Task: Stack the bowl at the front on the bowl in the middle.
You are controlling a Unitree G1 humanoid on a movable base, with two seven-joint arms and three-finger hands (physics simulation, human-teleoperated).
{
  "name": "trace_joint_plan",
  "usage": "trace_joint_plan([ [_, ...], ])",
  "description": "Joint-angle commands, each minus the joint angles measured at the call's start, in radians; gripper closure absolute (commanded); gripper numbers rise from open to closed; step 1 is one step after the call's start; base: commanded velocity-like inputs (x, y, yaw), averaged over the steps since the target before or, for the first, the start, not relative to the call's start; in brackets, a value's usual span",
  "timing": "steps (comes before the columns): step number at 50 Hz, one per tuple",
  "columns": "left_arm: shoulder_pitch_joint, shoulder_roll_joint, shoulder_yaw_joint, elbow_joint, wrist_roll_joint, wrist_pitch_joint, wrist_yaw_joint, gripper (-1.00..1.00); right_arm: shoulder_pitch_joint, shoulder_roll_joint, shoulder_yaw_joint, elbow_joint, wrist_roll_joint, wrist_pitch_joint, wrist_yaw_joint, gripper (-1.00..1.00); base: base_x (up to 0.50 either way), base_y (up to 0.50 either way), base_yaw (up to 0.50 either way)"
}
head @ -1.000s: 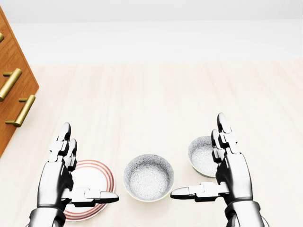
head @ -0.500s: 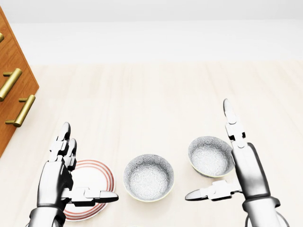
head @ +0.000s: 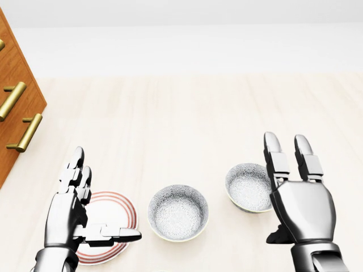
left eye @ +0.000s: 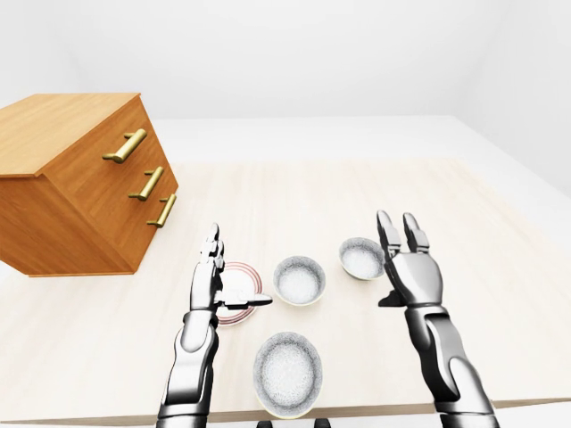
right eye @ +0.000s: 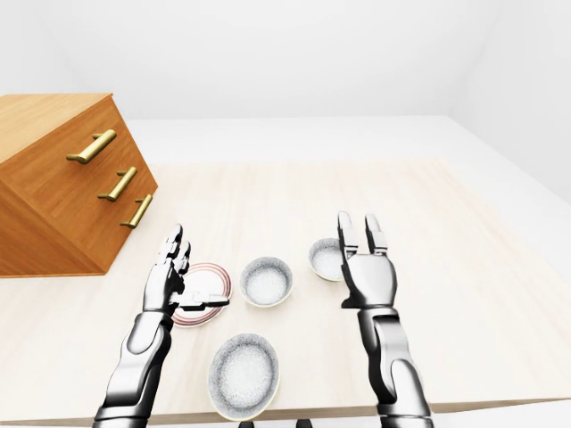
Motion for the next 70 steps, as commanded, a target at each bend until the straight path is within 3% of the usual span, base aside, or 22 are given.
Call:
trace_joint_plan([
  [1,-0.003,0.001,0.002,0.007,-0.002,0.000,0.001,-1.00,-0.074,-0.044,0.025,0.087,-0.316,0.000,-0.139,-1.00,0.00,0.00,0.00],
  [12,-0.003,0.000,0.003,-0.002,-0.005,0.012,0.003,-1.00,-0.106,-0.028,0.088,0.146,-0.450,0.000,-0.221,-1.00,0.00,0.00,0.00],
  [18,-0.013,0.003,0.010,0.018,-0.006,-0.002,0.012,-1.00,-0.116,-0.022,0.111,0.189,-0.447,0.000,-0.239,-1.00,0.00,0.00,0.00],
  [22,-0.007,0.002,0.005,0.007,-0.004,0.002,0.010,-1.00,-0.126,-0.017,0.108,0.232,-0.390,0.000,-0.232,-1.00,0.00,0.00,0.00],
  [27,-0.012,0.003,0.006,0.024,-0.004,-0.011,0.011,-1.00,-0.136,-0.011,0.101,0.251,-0.312,0.000,-0.191,-1.00,0.00,0.00,0.00],
  [31,-0.010,0.002,0.005,0.011,-0.003,0.002,0.012,-1.00,-0.156,-0.013,0.091,0.267,-0.264,0.000,-0.161,-1.00,0.00,0.00,0.00],
  [35,-0.016,0.003,0.007,0.035,-0.003,-0.015,0.013,-1.00,-0.156,-0.009,0.089,0.282,-0.221,0.000,-0.137,-1.00,0.00,0.00,0.00],
  [39,-0.011,0.002,0.005,0.015,-0.002,0.000,0.014,-1.00,-0.162,-0.007,0.094,0.328,-0.193,0.000,-0.146,-1.00,0.00,0.00,0.00],
  [45,-0.010,0.002,0.004,0.015,-0.001,0.000,0.014,-1.00,-0.163,-0.003,0.091,0.354,-0.141,0.000,-0.134,-1.00,0.00,0.00,0.00],
  [51,-0.011,0.002,0.004,0.022,-0.001,-0.007,0.013,-1.00,-0.178,-0.018,0.086,0.382,-0.131,0.000,-0.147,-1.00,0.00,0.00,0.00],
  [58,-0.008,0.002,0.004,0.013,-0.001,0.001,0.012,-1.00,-0.210,-0.034,0.082,0.397,-0.145,0.000,-0.159,-1.00,0.00,0.00,0.00],
  [66,-0.015,0.003,0.006,0.041,-0.001,-0.019,0.014,-1.00,-0.255,-0.043,0.081,0.438,-0.156,0.000,-0.177,-1.00,0.00,0.00,0.00],
  [70,-0.013,0.002,0.005,0.024,-0.001,-0.004,0.014,-1.00,-0.286,-0.044,0.093,0.486,-0.177,0.000,-0.199,-1.00,0.00,0.00,0.00],
])
